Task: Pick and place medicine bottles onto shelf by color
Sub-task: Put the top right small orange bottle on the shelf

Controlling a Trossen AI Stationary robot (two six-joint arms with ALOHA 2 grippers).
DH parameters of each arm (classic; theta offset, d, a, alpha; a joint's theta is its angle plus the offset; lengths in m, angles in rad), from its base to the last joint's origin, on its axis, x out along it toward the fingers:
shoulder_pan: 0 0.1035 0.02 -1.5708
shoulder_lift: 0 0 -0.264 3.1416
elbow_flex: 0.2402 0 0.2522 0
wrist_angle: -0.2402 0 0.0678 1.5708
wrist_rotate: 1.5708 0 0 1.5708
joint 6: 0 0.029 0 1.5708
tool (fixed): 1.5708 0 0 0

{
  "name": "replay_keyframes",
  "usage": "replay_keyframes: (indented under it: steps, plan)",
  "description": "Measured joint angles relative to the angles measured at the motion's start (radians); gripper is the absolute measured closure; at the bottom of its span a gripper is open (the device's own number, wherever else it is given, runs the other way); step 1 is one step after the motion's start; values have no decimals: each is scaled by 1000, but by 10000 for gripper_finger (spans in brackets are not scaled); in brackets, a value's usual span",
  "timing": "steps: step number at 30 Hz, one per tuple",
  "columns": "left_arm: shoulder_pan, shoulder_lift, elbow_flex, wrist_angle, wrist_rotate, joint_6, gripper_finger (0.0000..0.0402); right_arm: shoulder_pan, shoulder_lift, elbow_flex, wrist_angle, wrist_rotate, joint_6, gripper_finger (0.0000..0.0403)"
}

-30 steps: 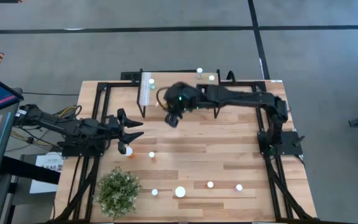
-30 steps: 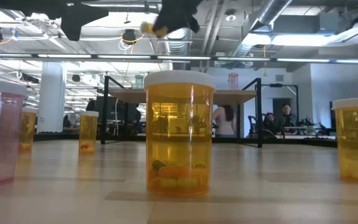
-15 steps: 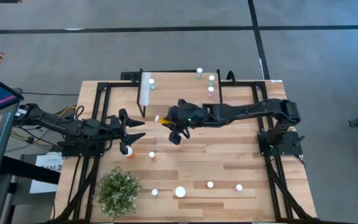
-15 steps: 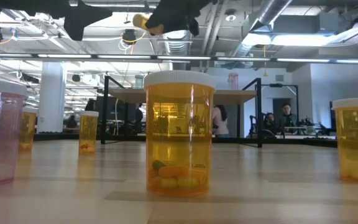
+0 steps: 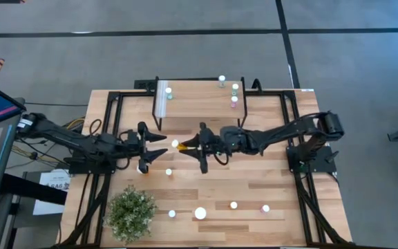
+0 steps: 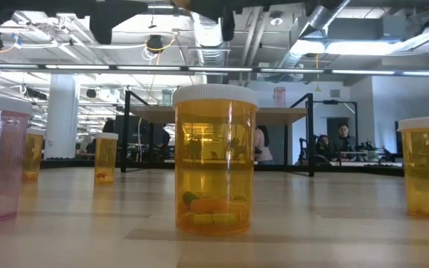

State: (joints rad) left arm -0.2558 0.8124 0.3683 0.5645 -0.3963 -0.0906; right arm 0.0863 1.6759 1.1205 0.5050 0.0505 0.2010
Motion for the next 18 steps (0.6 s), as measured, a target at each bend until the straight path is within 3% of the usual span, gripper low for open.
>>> replay_keyframes:
  steps: [10, 18]
  plan:
    - [5, 58, 9, 91, 49, 12, 107, -1, 36, -3, 17, -1, 7, 290]
    - [19, 77, 8, 99, 24, 0, 99, -3, 41, -2, 54, -1, 3, 290]
